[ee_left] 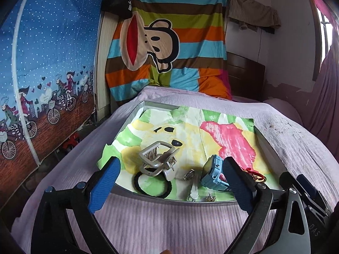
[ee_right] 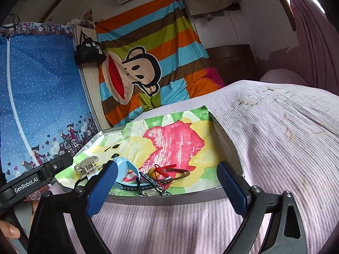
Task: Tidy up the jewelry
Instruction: 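Open both tools in the tray and lift them away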
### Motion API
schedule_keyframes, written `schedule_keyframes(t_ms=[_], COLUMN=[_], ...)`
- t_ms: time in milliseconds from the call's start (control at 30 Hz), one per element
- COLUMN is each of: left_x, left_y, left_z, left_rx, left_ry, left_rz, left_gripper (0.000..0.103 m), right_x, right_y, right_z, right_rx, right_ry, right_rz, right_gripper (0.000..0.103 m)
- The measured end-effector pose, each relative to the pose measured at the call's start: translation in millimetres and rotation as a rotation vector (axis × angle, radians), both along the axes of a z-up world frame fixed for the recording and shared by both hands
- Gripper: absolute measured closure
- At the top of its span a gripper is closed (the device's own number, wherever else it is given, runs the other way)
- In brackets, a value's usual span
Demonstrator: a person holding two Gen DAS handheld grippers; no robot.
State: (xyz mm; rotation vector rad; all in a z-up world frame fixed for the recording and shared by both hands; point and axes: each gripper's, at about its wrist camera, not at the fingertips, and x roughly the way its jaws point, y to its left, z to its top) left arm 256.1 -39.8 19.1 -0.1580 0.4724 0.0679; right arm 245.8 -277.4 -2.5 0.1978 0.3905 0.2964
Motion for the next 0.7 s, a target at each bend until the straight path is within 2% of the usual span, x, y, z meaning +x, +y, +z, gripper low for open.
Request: schedule_keyframes(t_ms=[233, 533, 700], left_x=[-19.9, -49.2, -67.1], left_y=[10.7, 15.8, 17.8], left_z=[-3.7, 0.0, 2.5], left_rx=[0.022, 0.047, 0.087], left_ry=[0.003, -0.022, -0.045], left_rz=[0.042, 0.041, 0.068], left_gripper=[0.004, 0.003, 0.003], right_x=[-13.1, -39.2, -52.1], right_y=[1.0, 8.9, 13.2], right_z=[3.6, 15.0, 18.5], right_rx=[-0.019, -0.066, -0.089], right_ry=[-0.006, -0.057, -0.072], right_rz=[-0.003, -0.003, 0.003], right_gripper=[0.000, 0.000, 0.000])
